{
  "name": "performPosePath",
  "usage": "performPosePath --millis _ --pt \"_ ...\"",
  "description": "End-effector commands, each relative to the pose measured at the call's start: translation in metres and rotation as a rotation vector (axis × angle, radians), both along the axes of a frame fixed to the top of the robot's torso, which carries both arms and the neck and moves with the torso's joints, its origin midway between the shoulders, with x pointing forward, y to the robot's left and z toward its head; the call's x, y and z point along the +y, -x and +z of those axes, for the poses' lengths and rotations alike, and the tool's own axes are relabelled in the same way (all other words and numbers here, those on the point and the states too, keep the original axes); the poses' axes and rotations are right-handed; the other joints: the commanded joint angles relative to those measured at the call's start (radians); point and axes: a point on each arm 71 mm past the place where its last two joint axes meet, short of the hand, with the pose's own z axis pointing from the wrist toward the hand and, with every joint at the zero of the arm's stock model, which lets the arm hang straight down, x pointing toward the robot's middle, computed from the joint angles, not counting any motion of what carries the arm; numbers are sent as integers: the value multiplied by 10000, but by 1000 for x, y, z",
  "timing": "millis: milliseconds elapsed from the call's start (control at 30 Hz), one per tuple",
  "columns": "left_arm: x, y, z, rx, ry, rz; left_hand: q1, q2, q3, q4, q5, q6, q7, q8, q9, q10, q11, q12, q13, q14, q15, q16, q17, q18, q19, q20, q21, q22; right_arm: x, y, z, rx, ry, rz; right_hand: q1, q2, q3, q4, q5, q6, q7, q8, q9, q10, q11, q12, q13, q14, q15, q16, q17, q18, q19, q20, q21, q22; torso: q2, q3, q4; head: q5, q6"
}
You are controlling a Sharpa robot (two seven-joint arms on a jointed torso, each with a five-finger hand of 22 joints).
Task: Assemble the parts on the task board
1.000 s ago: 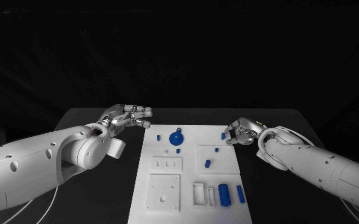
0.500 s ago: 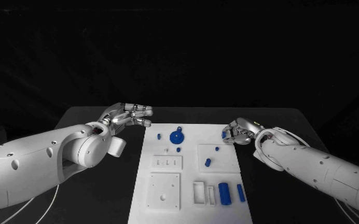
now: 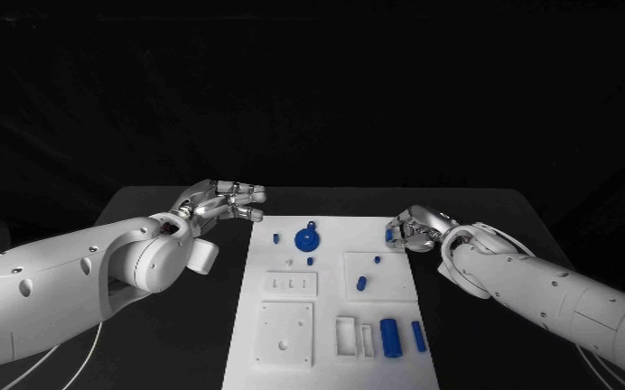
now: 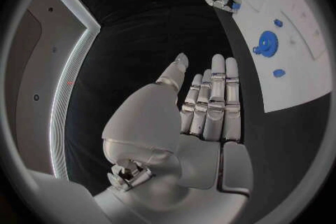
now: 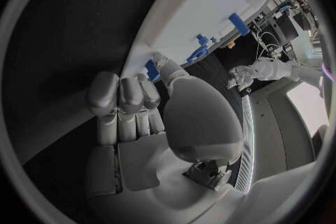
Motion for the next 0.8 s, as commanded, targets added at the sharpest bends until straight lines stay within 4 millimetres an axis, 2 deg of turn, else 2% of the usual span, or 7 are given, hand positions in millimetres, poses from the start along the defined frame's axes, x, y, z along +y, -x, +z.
performPosePath --millis 33,200,500,633,800 --pt "-3 1 1 -58 67 -213 31 44 -4 -50 27 -21 -8 9 15 -61 -15 22 14 -61 6 21 -1 12 -58 6 50 -16 1 1 -2 31 -26 33 -111 8 142 12 -93 96 -8 43 -3 85 -6 32 8 37 16 55 11 98 299 35 42 1269 -1 1 7 1 8" --pt "-3 1 1 -47 65 -221 31 44 -4 -50 27 -21 -8 9 15 -61 -15 22 14 -61 6 21 -1 12 -58 6 50 -16 1 0 -3 26 -65 21 -135 29 386 14 -321 230 -34 38 -5 105 -19 58 25 35 4 58 21 87 302 22 61 1272 -1 5 1 2 3" --pt "-3 1 1 -36 59 -230 31 44 -4 -50 27 -21 -8 9 15 -61 -15 22 14 -61 6 21 -1 12 -58 6 50 -16 2 0 -3 72 -151 35 -169 86 582 -4 -419 463 -86 38 -3 127 -44 89 49 42 -22 77 45 67 302 -2 96 1279 -1 6 2 -12 4" --pt "-3 1 1 -29 53 -225 54 62 -28 -49 27 -36 2 7 14 -74 -11 22 14 -59 5 25 -1 17 -64 5 80 -22 3 0 -4 89 -160 50 -178 145 759 -39 -513 697 -145 43 3 129 -74 88 54 41 -49 78 53 50 296 -27 100 1278 -2 8 0 -16 -5" --pt "-3 1 1 -15 43 -225 54 62 -28 -49 27 -36 2 7 14 -74 -11 22 14 -59 5 25 -1 17 -64 5 80 -22 3 0 -4 99 -206 58 -123 291 1020 -104 -902 1281 -328 59 54 130 -175 73 55 38 -125 57 49 14 286 -92 103 1278 -1 13 1 -19 -7"
